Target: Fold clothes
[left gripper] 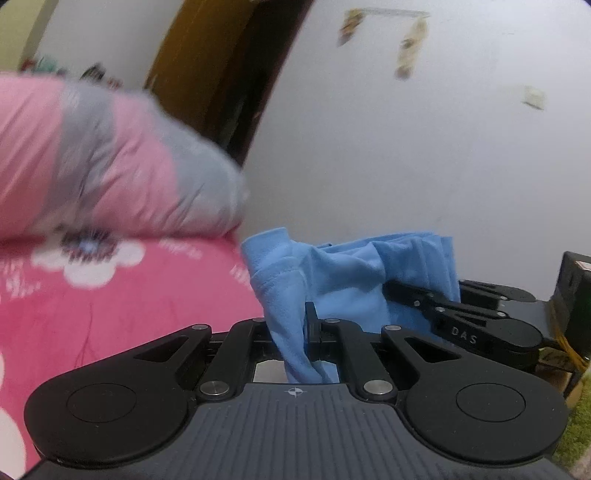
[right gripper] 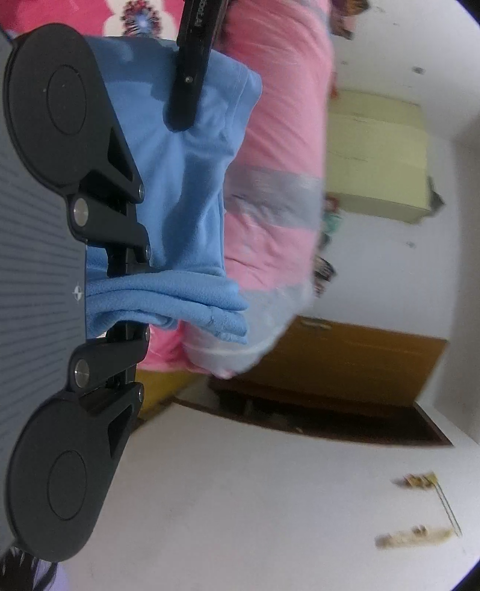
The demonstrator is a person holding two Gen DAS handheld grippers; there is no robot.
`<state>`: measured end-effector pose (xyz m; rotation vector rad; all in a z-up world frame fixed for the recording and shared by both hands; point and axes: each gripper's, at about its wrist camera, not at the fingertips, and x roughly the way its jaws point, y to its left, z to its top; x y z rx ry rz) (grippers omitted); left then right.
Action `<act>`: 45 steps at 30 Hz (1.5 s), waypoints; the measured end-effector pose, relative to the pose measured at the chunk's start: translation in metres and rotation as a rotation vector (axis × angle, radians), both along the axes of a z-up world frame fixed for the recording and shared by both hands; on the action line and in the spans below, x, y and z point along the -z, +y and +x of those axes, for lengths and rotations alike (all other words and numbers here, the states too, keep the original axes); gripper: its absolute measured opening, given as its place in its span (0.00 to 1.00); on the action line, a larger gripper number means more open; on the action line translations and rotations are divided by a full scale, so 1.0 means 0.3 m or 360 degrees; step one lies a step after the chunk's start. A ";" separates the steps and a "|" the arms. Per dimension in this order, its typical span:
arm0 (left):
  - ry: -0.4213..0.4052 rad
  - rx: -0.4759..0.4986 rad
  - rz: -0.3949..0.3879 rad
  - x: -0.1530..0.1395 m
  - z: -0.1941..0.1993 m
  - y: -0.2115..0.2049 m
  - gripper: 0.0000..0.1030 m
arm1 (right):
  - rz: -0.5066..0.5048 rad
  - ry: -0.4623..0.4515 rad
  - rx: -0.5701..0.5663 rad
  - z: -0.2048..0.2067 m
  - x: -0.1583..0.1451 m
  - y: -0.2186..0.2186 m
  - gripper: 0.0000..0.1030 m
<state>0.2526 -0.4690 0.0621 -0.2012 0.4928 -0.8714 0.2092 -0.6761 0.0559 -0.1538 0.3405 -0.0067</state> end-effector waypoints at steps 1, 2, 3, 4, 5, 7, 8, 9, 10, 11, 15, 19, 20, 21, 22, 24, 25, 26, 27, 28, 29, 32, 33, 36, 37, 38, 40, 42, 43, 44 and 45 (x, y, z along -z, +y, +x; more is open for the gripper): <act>0.0035 -0.0010 0.0006 0.018 0.023 0.000 0.04 | -0.0019 0.0031 -0.0007 0.025 0.018 0.005 0.11; 0.0070 -0.0019 0.0011 0.037 0.045 0.000 0.04 | -0.0030 0.0060 -0.0014 0.047 0.036 0.007 0.11; 0.0097 -0.0023 0.0013 0.050 0.063 -0.002 0.04 | -0.0041 0.0089 -0.0018 0.068 0.054 0.010 0.11; 0.0121 -0.0031 0.0017 0.061 0.080 -0.005 0.04 | -0.0051 0.0117 -0.0020 0.087 0.066 0.011 0.11; 0.0143 -0.0030 0.0018 0.071 0.094 -0.009 0.04 | -0.0060 0.0141 -0.0023 0.108 0.073 0.010 0.11; 0.0160 -0.0028 0.0018 0.084 0.116 -0.016 0.04 | -0.0076 0.0178 -0.0025 0.141 0.081 0.008 0.11; 0.0166 -0.0028 0.0017 0.090 0.126 -0.019 0.04 | -0.0079 0.0195 -0.0026 0.154 0.085 0.006 0.11; 0.0171 -0.0027 0.0017 0.095 0.135 -0.022 0.04 | -0.0074 0.0206 -0.0024 0.161 0.088 0.000 0.11; 0.0188 -0.0030 0.0015 0.098 0.139 -0.025 0.04 | -0.0069 0.0218 -0.0023 0.169 0.092 -0.006 0.11; 0.0200 -0.0032 0.0014 0.101 0.148 -0.031 0.04 | -0.0066 0.0229 -0.0020 0.175 0.096 -0.012 0.11; 0.0235 -0.0042 0.0032 0.127 0.180 -0.052 0.04 | -0.0066 0.0259 -0.0009 0.213 0.110 -0.020 0.11; 0.0242 -0.0046 0.0028 0.136 0.201 -0.061 0.04 | -0.0053 0.0275 -0.0003 0.239 0.108 -0.038 0.11; 0.0242 -0.0050 0.0023 0.137 0.208 -0.063 0.04 | -0.0052 0.0279 -0.0003 0.246 0.109 -0.042 0.11; 0.0244 -0.0053 0.0018 0.141 0.213 -0.065 0.04 | -0.0053 0.0284 0.0000 0.253 0.112 -0.045 0.11; 0.0247 -0.0055 0.0013 0.144 0.218 -0.067 0.04 | -0.0055 0.0290 0.0004 0.262 0.117 -0.047 0.11; 0.0281 -0.0030 0.0035 0.166 0.237 -0.081 0.04 | -0.0038 0.0327 0.0025 0.287 0.130 -0.057 0.12; 0.0314 -0.0013 0.0044 0.179 0.250 -0.086 0.08 | -0.0022 0.0356 0.0052 0.301 0.138 -0.067 0.14; 0.0354 -0.0009 0.0033 0.192 0.264 -0.084 0.10 | 0.0011 0.0387 0.0075 0.311 0.141 -0.080 0.19; 0.0393 -0.0011 0.0007 0.204 0.278 -0.076 0.14 | 0.0064 0.0414 0.0095 0.318 0.142 -0.099 0.26; 0.0437 -0.0018 -0.0032 0.212 0.294 -0.063 0.19 | 0.0147 0.0420 0.0127 0.319 0.137 -0.128 0.32; 0.0471 -0.0032 -0.0067 0.216 0.307 -0.051 0.21 | 0.0257 0.0404 0.0168 0.315 0.130 -0.165 0.40; 0.0542 -0.0134 -0.0147 0.225 0.348 -0.017 0.31 | 0.0577 0.0360 0.0307 0.290 0.120 -0.286 0.56; 0.0554 -0.0171 -0.0149 0.228 0.358 -0.012 0.32 | 0.0641 0.0344 0.0368 0.277 0.122 -0.320 0.55; 0.0553 -0.0301 -0.0110 0.229 0.382 0.004 0.32 | 0.0725 0.0256 0.0596 0.212 0.118 -0.408 0.55; 0.0528 -0.0358 -0.0093 0.222 0.385 0.014 0.32 | 0.0748 0.0209 0.0661 0.179 0.110 -0.434 0.55; 0.0507 -0.0403 -0.0094 0.215 0.384 0.028 0.32 | 0.0772 0.0149 0.0702 0.138 0.099 -0.458 0.54; 0.0451 -0.0464 -0.0093 0.196 0.373 0.057 0.32 | 0.0806 0.0052 0.0738 0.056 0.073 -0.488 0.49; 0.0368 -0.0466 -0.0074 0.167 0.345 0.078 0.32 | 0.0838 -0.0027 0.0681 -0.029 0.042 -0.497 0.36; 0.0302 -0.0433 -0.0048 0.148 0.321 0.074 0.32 | 0.0828 -0.0035 0.0614 -0.058 0.029 -0.490 0.26; 0.0236 -0.0399 -0.0023 0.129 0.296 0.070 0.32 | 0.0817 -0.0044 0.0546 -0.086 0.016 -0.483 0.23; 0.0169 -0.0344 0.0004 0.108 0.265 0.051 0.32 | 0.0797 -0.0035 0.0469 -0.104 0.007 -0.469 0.20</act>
